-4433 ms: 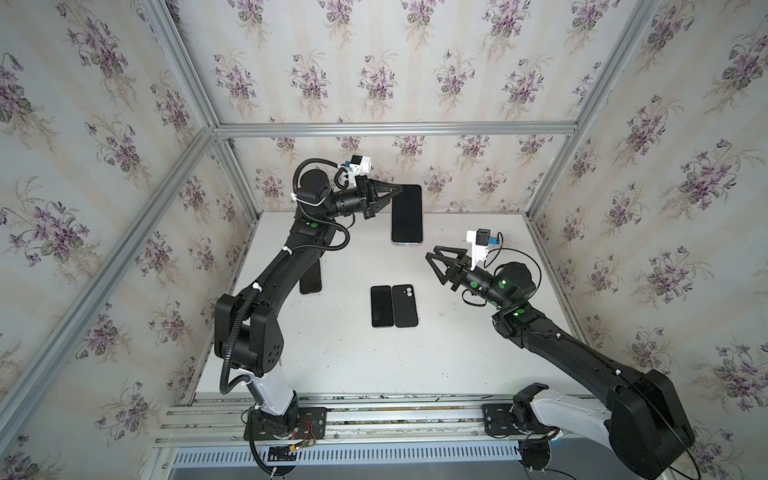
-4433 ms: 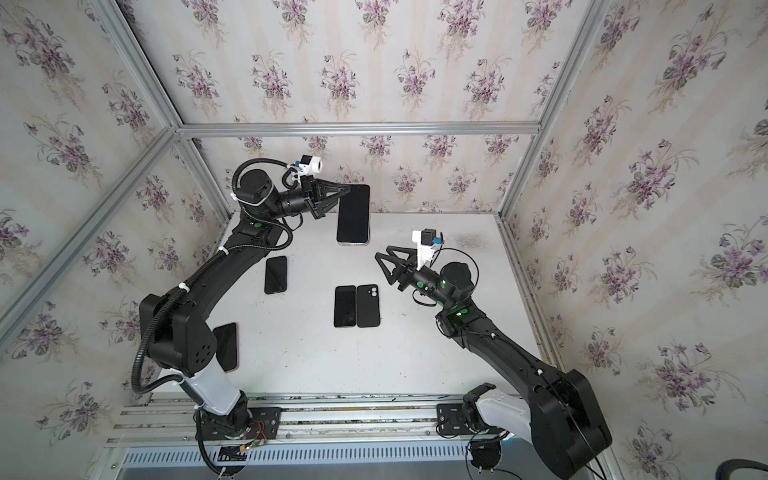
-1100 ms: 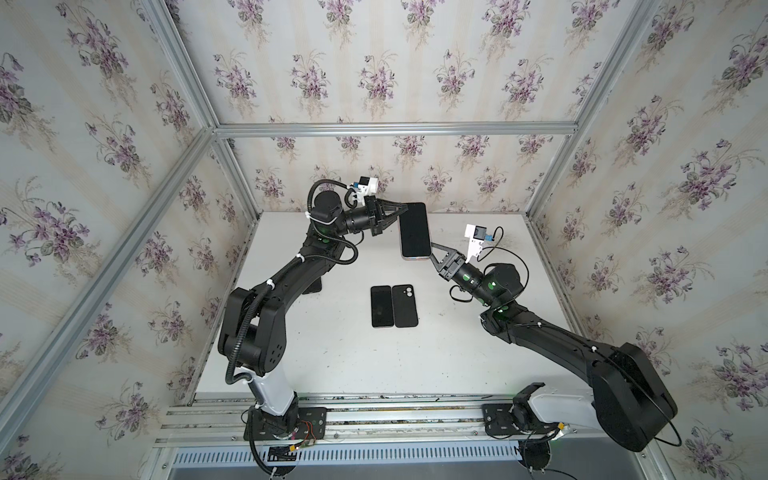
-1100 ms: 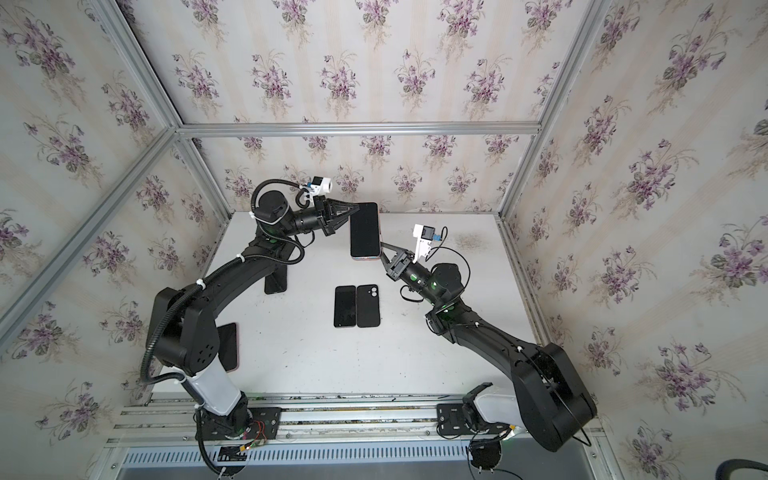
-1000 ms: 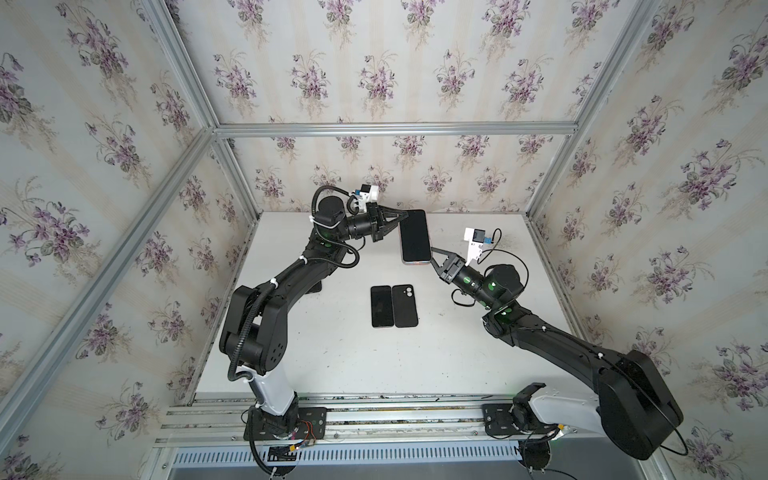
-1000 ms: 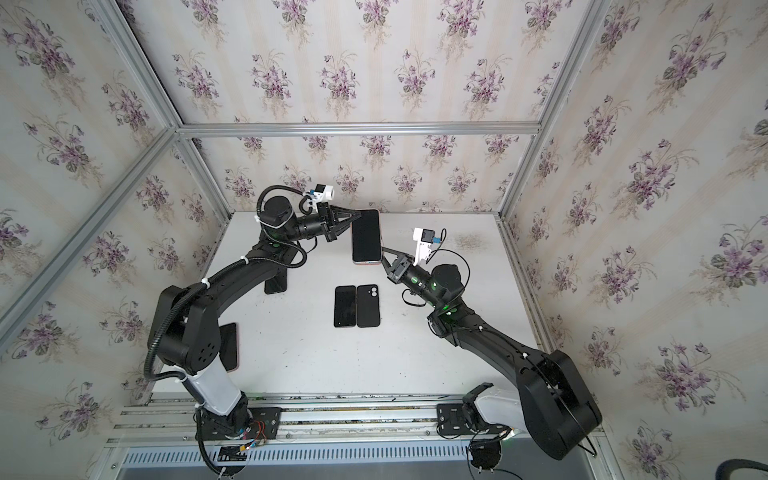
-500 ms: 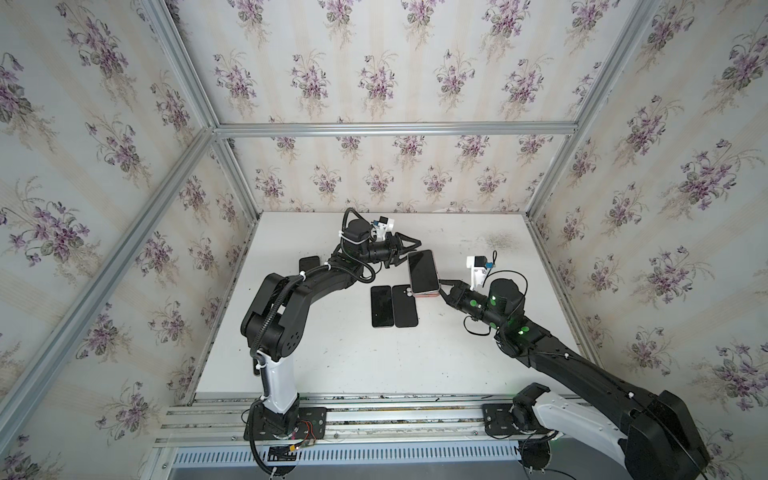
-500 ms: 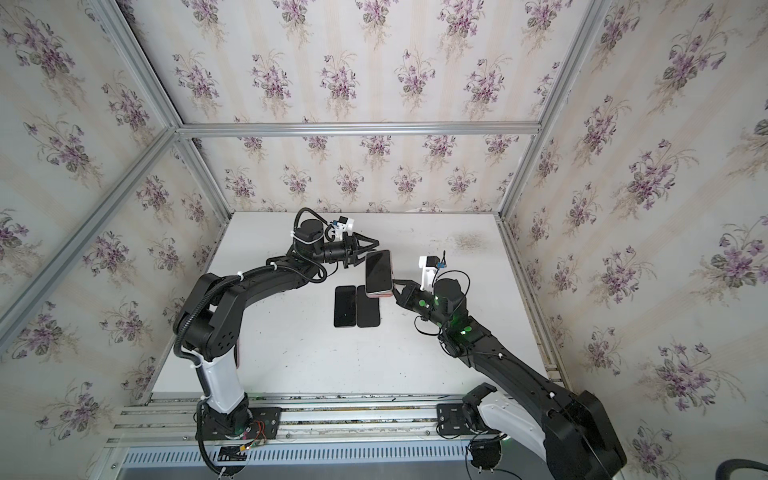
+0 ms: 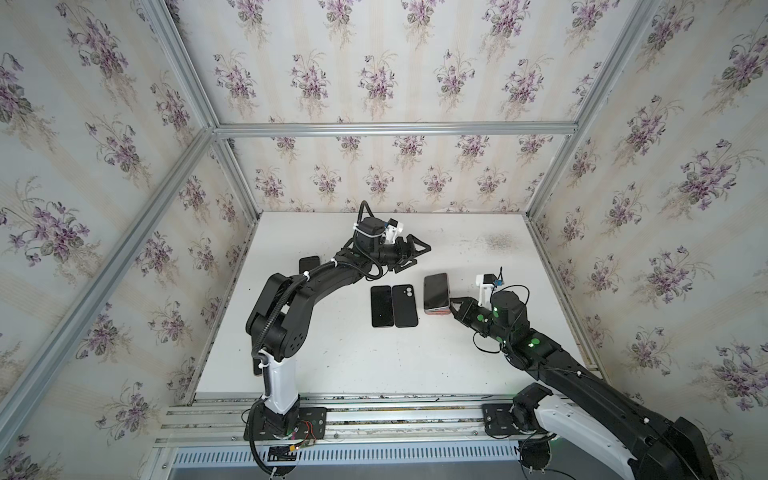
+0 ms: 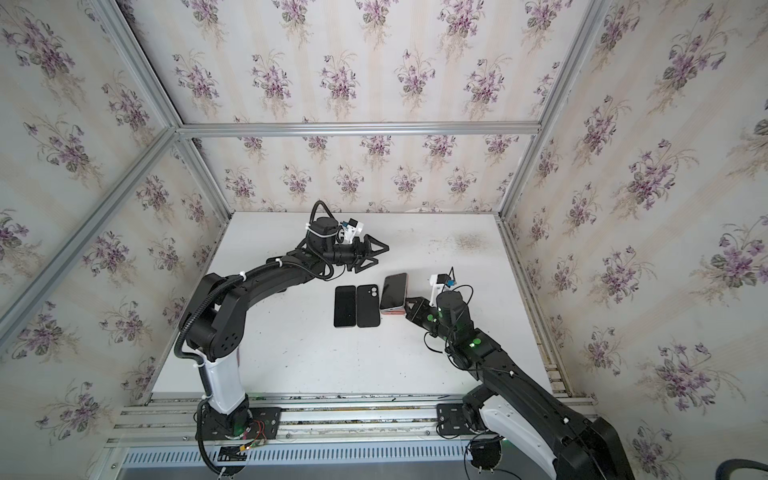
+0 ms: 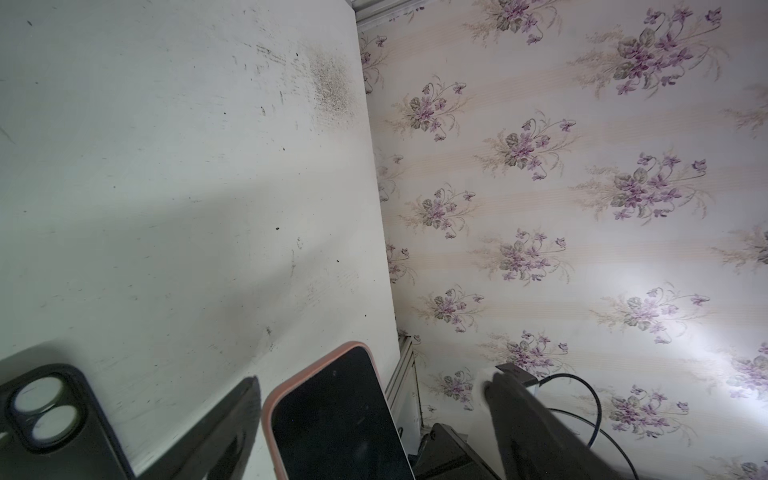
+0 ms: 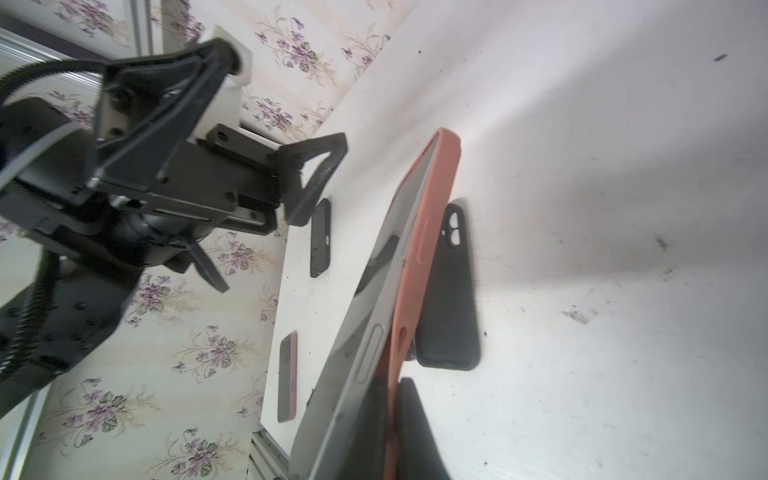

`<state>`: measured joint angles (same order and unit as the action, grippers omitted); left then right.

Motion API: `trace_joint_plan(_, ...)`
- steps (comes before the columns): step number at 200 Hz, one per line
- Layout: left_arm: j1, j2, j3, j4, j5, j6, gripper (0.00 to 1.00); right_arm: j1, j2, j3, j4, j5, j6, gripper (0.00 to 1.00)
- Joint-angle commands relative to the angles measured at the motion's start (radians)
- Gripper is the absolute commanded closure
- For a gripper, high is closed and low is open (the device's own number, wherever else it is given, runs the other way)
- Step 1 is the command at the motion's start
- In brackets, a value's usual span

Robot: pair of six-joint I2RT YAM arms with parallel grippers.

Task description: Take the phone out of the phone case

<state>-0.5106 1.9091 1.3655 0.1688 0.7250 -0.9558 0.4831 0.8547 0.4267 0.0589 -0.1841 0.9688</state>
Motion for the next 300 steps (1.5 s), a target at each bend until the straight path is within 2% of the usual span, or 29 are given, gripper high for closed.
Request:
trace_joint_plan(1,-0.009,-0.025,0.005,-0.138,-0.037,0.143,0.11,-0.006,0.003,0.001,0.017,0.021,-0.002,1.00)
trace_joint_plan(17,-0.026,-0.056,0.014,-0.216,-0.062,0.244,0.10,-0.020,0.014,0.004,0.006,0.015,0.004,1.00)
trace_joint_plan(46,-0.084,-0.120,0.046,-0.425,-0.143,0.509,0.10,-0.043,0.051,0.022,-0.013,-0.027,0.004,1.00)
trace_joint_plan(71,-0.142,-0.173,0.038,-0.522,-0.199,0.688,0.10,-0.072,0.074,0.027,-0.007,-0.063,0.011,1.00)
trace_joint_plan(127,-0.289,-0.217,0.036,-0.610,-0.330,0.949,0.11,-0.110,0.108,0.047,-0.017,-0.128,0.010,1.00)
trace_joint_plan(170,-0.358,-0.161,0.084,-0.649,-0.382,1.027,0.14,-0.119,0.124,0.056,-0.021,-0.150,0.008,1.00)
trace_joint_plan(244,-0.417,-0.078,0.147,-0.672,-0.602,1.072,0.19,-0.120,0.124,0.057,-0.019,-0.166,0.016,1.00)
trace_joint_plan(268,-0.424,-0.060,0.162,-0.672,-0.670,1.073,0.23,-0.121,0.120,0.057,-0.018,-0.168,0.019,1.00)
trace_joint_plan(300,-0.430,-0.051,0.173,-0.670,-0.737,1.078,0.35,-0.120,0.110,0.050,-0.018,-0.169,0.030,1.00)
